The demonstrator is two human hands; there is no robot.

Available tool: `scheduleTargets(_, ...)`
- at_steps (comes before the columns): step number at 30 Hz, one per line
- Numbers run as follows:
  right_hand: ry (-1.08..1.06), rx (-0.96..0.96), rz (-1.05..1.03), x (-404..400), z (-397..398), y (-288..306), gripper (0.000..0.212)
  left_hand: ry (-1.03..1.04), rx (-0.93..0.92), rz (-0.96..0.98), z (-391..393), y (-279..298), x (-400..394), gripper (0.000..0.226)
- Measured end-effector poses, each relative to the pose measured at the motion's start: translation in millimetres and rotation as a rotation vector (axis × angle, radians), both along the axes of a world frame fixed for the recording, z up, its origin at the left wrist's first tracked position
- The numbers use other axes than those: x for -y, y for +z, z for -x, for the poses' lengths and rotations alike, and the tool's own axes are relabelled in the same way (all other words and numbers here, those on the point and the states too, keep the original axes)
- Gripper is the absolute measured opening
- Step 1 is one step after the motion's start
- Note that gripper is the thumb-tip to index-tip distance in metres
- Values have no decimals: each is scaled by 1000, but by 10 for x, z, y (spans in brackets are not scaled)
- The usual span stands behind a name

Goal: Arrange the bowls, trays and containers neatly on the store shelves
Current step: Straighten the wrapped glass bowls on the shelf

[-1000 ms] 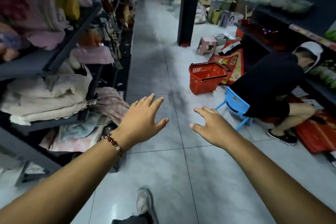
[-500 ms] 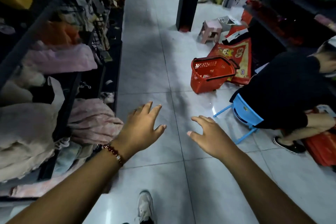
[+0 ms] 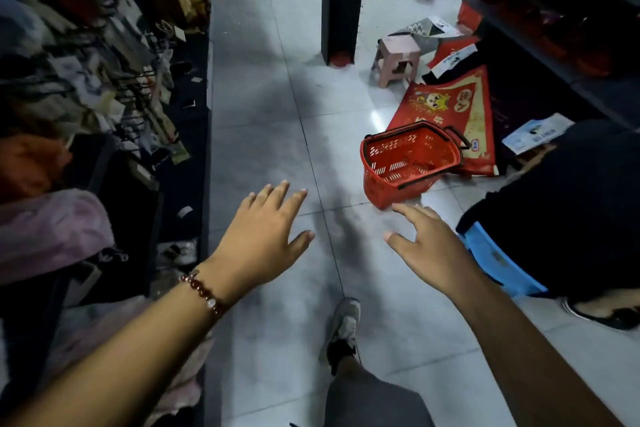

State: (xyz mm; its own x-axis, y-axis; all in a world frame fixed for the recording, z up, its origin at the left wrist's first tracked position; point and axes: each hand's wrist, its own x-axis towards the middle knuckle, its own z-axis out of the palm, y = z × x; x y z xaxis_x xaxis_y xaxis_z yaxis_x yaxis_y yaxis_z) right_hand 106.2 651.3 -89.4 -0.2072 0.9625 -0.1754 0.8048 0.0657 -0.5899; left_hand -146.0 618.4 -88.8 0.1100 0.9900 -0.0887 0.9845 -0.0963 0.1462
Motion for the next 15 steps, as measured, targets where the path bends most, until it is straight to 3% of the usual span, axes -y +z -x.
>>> scheduleTargets(6,107,0,14,-1790,9,69,52,76,-19,24,29,190,-1661,73)
scheduleTargets(15,189,-6,-67,-3833,353,476,50,146,17,-60,304,416,-3440,74)
